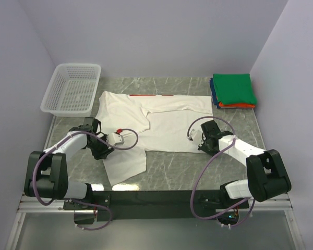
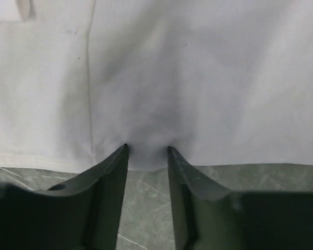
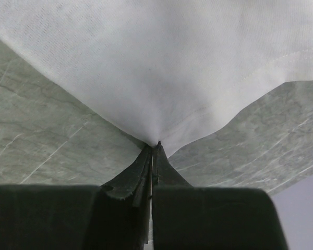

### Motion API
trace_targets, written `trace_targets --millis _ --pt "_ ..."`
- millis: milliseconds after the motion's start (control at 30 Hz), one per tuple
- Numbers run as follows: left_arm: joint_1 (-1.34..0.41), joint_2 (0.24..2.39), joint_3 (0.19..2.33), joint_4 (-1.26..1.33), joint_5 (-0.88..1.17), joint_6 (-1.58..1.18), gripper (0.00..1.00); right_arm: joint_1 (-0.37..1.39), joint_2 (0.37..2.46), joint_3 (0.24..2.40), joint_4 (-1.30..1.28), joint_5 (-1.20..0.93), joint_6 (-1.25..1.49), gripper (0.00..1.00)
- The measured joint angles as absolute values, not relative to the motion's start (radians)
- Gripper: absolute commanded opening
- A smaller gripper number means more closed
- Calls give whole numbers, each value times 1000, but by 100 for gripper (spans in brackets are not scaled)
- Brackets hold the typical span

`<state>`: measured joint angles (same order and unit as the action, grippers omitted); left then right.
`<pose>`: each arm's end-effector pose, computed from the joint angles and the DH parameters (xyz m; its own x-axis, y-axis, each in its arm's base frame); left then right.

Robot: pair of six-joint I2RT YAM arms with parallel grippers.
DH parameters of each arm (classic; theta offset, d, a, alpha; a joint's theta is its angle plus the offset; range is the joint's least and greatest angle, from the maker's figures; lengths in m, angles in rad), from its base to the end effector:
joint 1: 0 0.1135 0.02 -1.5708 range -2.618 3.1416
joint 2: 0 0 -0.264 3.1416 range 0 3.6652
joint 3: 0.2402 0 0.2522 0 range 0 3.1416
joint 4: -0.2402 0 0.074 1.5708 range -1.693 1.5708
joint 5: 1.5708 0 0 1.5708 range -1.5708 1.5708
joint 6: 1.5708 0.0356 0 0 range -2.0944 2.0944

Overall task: Fold and stack the t-shirts
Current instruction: Fold the tshirt

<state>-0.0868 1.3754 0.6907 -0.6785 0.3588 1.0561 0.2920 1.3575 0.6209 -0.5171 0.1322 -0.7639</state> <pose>0.2167 -0.0314 0.1590 -0.3465 0.8482 -0.4006 0.9240 0.3822 0.0103 0.2120 0.0588 0.1476 -0.4869 -0.8624 -0.1385 -0.8071 0.5049 -0.3061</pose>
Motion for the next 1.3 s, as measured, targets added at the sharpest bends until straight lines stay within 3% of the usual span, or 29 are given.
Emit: trace_targets --millis 67,200,300,800,1300 --pt "-94 1372 686 -662 348 1051 35 292 1356 621 -517 134 -764 0" --pt "-96 1355 672 -651 344 1053 8 286 1347 620 -516 134 -765 0" --pt "-97 1344 668 -653 342 1058 1 278 1331 620 -519 130 -768 0" --pt "-94 1195 723 -919 384 1090 1 230 1111 615 -623 85 -816 0" --pt "18 1443 1061 -1061 506 1114 1 152 1343 900 -680 29 -875 0"
